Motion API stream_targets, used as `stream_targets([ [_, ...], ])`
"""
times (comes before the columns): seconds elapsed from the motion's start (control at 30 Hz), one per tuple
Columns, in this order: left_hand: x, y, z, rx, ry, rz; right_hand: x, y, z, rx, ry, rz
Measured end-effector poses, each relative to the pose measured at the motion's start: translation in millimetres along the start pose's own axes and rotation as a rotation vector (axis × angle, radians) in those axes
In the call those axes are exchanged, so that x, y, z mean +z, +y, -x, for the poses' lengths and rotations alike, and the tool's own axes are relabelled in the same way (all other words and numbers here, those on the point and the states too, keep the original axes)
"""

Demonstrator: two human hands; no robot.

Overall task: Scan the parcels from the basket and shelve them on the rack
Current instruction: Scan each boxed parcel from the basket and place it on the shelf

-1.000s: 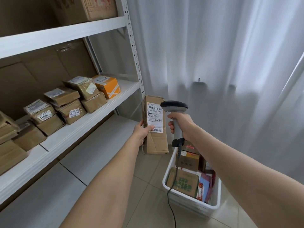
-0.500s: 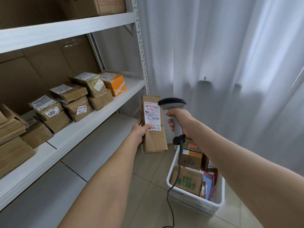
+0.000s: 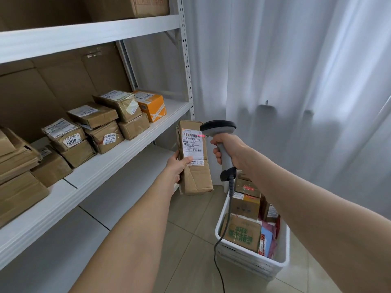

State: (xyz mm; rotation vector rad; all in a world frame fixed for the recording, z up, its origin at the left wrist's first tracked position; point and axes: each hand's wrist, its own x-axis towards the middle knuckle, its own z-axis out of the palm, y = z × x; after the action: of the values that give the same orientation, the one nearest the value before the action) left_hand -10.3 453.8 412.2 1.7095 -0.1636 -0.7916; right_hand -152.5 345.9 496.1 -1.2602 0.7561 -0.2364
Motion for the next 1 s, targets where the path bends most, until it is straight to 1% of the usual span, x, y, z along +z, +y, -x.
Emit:
stream_targets([
  [0.53,-20.1,6.5,-12.3,0.011,0.014,0.006,17.6,-9.6,-11.2,0.005,-0.027,0.021],
  [1.0,-45.6,26.9,-45.4,0.061,0.007,-0.028,46.9,-30.6,-39.2,-0.028,-0.042,0.016],
])
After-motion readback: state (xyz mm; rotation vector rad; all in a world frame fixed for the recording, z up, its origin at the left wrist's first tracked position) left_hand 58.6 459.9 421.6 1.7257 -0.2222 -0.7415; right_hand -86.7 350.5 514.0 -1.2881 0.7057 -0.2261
